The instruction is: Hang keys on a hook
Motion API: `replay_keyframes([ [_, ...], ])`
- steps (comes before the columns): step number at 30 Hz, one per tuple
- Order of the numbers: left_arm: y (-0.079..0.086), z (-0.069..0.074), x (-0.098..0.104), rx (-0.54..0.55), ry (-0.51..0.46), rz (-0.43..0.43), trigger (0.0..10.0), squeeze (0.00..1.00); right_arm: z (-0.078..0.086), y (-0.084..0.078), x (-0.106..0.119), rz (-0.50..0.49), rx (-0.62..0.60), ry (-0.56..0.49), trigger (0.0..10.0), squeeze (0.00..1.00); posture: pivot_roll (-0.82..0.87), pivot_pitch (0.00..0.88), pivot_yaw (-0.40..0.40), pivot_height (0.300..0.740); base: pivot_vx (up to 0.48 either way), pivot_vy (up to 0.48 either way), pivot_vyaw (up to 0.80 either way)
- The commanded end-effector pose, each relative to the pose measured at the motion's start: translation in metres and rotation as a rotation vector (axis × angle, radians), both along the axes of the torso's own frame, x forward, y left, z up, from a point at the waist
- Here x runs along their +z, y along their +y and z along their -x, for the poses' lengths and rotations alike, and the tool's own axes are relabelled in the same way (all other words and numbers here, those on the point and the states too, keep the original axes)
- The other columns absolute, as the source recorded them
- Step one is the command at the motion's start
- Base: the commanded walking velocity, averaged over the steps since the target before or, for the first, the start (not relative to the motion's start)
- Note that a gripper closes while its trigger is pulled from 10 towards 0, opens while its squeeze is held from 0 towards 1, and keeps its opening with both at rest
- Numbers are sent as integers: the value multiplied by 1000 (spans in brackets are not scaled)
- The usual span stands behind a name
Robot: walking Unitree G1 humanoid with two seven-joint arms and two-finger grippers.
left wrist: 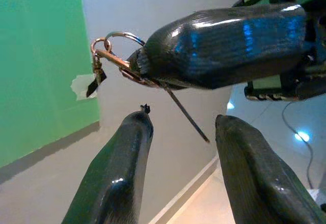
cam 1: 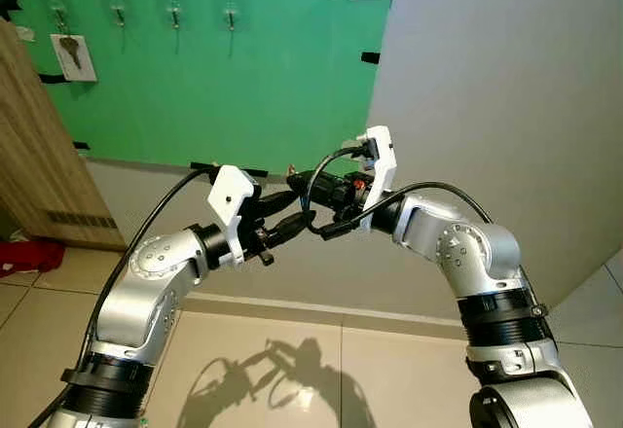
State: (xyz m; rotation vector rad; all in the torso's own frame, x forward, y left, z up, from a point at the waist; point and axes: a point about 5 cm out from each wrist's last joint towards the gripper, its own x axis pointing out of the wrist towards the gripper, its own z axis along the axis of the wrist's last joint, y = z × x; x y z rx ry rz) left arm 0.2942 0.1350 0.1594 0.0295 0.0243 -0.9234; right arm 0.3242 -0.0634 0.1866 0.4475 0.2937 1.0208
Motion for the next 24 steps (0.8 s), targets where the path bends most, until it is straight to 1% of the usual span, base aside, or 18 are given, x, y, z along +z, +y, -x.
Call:
replay_keyframes([
  [1,1,-2,3,5,0,13,10000,0,3,2,3,-7,13,-5,10000,0,-28,0,-26,740,0,0,0],
  [6,-1,-3,5,17,3,41,10000,0,5,4,3,-8,22,2,10000,0,-27,0,-26,740,0,0,0],
  [23,-5,-1,4,2,23,55,10000,0,11,9,-3,8,39,15,10000,0,-26,0,-24,740,0,0,0],
  [24,-5,-2,4,4,26,56,7294,0,12,10,-3,8,40,15,10000,0,-27,0,-24,740,0,0,0],
])
